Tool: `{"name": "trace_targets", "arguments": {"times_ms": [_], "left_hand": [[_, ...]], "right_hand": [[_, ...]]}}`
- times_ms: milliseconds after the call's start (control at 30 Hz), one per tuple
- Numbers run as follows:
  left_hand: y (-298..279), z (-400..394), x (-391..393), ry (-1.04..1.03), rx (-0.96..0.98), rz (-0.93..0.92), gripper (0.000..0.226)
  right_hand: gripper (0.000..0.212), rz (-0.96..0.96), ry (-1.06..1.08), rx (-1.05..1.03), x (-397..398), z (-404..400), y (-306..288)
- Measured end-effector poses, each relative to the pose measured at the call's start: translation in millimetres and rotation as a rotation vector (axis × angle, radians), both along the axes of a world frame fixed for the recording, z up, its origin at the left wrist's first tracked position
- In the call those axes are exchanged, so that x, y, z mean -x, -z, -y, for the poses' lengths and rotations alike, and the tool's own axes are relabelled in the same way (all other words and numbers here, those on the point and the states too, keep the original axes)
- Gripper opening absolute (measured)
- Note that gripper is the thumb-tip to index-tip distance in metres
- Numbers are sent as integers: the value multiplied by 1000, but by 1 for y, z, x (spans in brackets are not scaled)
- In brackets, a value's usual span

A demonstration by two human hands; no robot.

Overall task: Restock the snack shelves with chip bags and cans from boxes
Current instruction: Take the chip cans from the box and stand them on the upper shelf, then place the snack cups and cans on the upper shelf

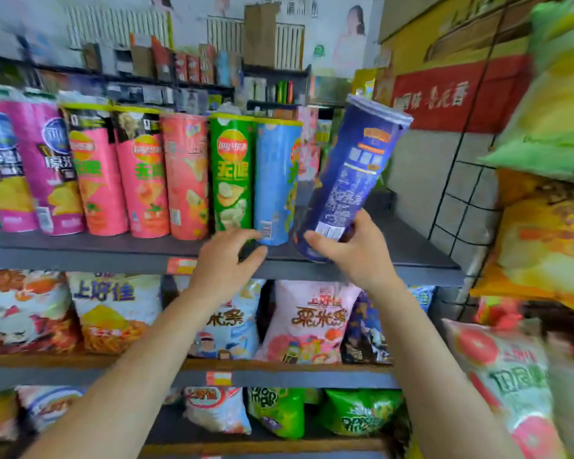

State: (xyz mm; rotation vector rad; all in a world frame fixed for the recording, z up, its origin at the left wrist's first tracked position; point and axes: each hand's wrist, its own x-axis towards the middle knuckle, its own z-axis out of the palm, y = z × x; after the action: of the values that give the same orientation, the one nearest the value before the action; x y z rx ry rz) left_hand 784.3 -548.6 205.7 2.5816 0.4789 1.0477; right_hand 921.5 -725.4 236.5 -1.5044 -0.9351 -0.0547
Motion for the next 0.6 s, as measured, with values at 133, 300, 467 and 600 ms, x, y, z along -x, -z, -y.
{"name": "trace_targets", "arguments": {"times_ms": [133, 300, 467, 600], "left_hand": [[17, -3, -9, -151, -95, -16, 51], [13, 1, -11, -154, -86, -36, 58], [15, 0, -11, -152, -94, -46, 56], [17, -2, -12, -165, -104, -52, 57]], "right_hand": [[56, -8, 167, 93, -56, -21, 2], [59, -47, 250, 333, -95, -69, -6], [60, -21, 212, 447, -110, -100, -10], [50, -69, 170, 446, -107, -102, -9]]}}
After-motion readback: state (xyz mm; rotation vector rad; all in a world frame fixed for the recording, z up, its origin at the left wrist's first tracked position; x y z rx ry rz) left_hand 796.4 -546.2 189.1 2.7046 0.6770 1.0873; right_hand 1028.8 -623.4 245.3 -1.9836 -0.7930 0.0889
